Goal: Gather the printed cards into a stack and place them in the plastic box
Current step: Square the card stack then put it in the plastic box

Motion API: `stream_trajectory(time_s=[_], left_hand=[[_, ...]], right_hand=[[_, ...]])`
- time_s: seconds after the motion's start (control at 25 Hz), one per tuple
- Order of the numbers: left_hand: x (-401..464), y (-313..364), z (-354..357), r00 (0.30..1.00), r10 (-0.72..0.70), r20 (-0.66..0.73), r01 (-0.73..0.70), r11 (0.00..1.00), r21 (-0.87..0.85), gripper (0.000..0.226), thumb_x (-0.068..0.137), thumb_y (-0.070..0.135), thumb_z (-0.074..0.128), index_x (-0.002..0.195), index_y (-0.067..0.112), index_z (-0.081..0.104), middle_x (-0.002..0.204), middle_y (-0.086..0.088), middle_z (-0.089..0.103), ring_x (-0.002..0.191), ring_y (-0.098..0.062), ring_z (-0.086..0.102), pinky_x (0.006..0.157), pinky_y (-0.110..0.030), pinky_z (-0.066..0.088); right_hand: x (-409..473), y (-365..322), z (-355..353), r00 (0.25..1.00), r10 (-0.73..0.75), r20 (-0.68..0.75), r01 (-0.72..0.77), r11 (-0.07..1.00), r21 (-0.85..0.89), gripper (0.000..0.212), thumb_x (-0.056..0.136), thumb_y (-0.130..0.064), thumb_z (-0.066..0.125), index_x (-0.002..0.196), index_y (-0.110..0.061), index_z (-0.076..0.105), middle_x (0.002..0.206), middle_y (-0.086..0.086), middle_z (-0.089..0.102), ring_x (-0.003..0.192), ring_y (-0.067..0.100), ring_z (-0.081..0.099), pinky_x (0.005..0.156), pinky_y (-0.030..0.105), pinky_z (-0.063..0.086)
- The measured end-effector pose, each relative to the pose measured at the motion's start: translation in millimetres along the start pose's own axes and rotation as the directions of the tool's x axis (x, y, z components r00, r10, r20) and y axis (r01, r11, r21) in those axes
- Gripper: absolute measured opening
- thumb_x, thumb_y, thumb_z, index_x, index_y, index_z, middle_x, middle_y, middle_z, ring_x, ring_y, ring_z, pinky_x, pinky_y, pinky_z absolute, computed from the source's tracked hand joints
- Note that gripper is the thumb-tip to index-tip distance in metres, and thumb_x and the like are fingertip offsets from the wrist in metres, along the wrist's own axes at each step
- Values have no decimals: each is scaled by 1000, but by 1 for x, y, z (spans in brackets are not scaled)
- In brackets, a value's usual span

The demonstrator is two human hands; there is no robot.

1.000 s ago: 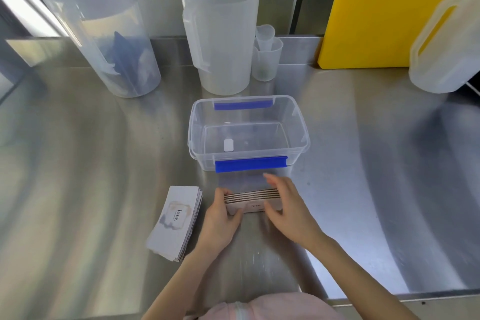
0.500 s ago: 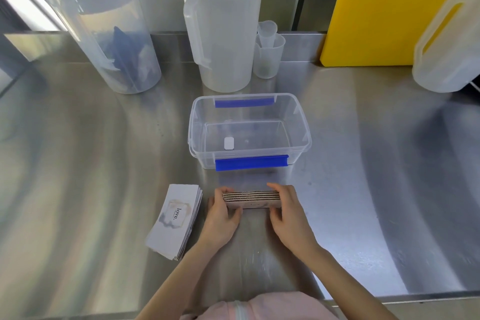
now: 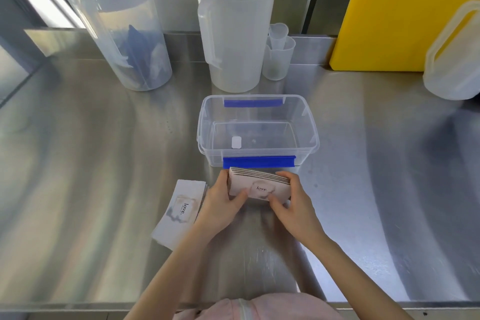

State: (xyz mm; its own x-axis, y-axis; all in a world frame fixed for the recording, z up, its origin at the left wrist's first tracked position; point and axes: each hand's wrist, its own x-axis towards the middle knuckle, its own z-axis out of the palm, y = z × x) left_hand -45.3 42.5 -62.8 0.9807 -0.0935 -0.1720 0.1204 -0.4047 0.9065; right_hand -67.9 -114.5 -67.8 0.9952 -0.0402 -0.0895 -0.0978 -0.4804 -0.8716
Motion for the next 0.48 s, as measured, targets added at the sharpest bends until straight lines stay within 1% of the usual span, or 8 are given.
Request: stream_trajectory(time_s=[0.04, 0.12, 0.16, 0.24, 0.32, 0.36, 0.4, 0.48], left_hand=[[0, 3, -4, 1000, 2, -24, -2, 1000, -13, 32, 83, 12, 60, 112, 14, 48, 101, 10, 59, 92, -11, 58, 71, -7, 43], [0, 5, -15, 997, -17, -77, 10, 996, -89, 22, 83, 13, 61, 97, 21, 47, 89, 11, 60, 82, -10, 58, 67, -11, 46], [-1, 6, -20, 994, -34, -104, 16, 985, -173, 23, 82, 11, 62, 95, 22, 46, 88, 9, 60, 81, -12, 58, 69, -14, 47], [-2, 7, -31, 982, -103, -160, 36, 926, -375, 25, 82, 7, 61, 96, 19, 45, 94, -2, 60, 82, -15, 59, 71, -23, 51], [-4, 9, -44, 962, -174, -211, 48, 867, -497, 23, 82, 7, 61, 94, 20, 47, 95, -4, 60, 81, -15, 62, 63, -23, 54], [-5, 10, -51, 955, -190, -228, 44, 851, -524, 21, 82, 8, 61, 93, 21, 48, 97, -3, 61, 82, -15, 63, 62, -23, 55], [-6, 8, -59, 951, -197, -240, 41, 845, -533, 20, 82, 11, 62, 95, 21, 50, 99, -4, 62, 84, -16, 64, 64, -26, 56], [-7, 7, -73, 960, -179, -215, 47, 862, -505, 24, 83, 13, 61, 104, 20, 53, 104, -5, 65, 87, -17, 66, 70, -29, 55]], right_hand=[[1, -5, 1, 1000, 10, 8, -10, 999, 32, 43, 84, -15, 61, 113, -31, 35, 118, -13, 45, 108, 4, 46, 73, -6, 38], [4, -15, 4, 998, 35, 43, -37, 998, 56, 38, 85, -17, 60, 114, -29, 38, 118, -11, 48, 105, 5, 50, 70, 1, 44], [5, -19, 5, 997, 44, 67, -47, 997, 53, 34, 86, -19, 58, 115, -24, 42, 119, -7, 51, 101, 6, 53, 67, 6, 46], [3, -29, 11, 988, 56, 145, -61, 998, 24, 29, 88, -21, 55, 115, -18, 46, 118, -1, 56, 89, 5, 56, 63, 12, 46], [-2, -39, 19, 969, 42, 245, -44, 999, 5, 26, 88, -25, 54, 113, -20, 47, 113, -4, 58, 85, 5, 55, 68, 15, 46], [-4, -45, 23, 955, 25, 294, -27, 1000, 5, 26, 88, -27, 54, 112, -22, 46, 110, -7, 57, 86, 6, 55, 71, 15, 46], [-5, -51, 27, 943, 8, 334, -12, 1000, 11, 27, 88, -29, 54, 113, -22, 47, 106, -8, 57, 87, 7, 55, 72, 15, 45], [-2, -63, 33, 934, -6, 358, -14, 998, 55, 28, 89, -29, 52, 114, -17, 50, 101, -7, 58, 88, 11, 54, 72, 14, 43]])
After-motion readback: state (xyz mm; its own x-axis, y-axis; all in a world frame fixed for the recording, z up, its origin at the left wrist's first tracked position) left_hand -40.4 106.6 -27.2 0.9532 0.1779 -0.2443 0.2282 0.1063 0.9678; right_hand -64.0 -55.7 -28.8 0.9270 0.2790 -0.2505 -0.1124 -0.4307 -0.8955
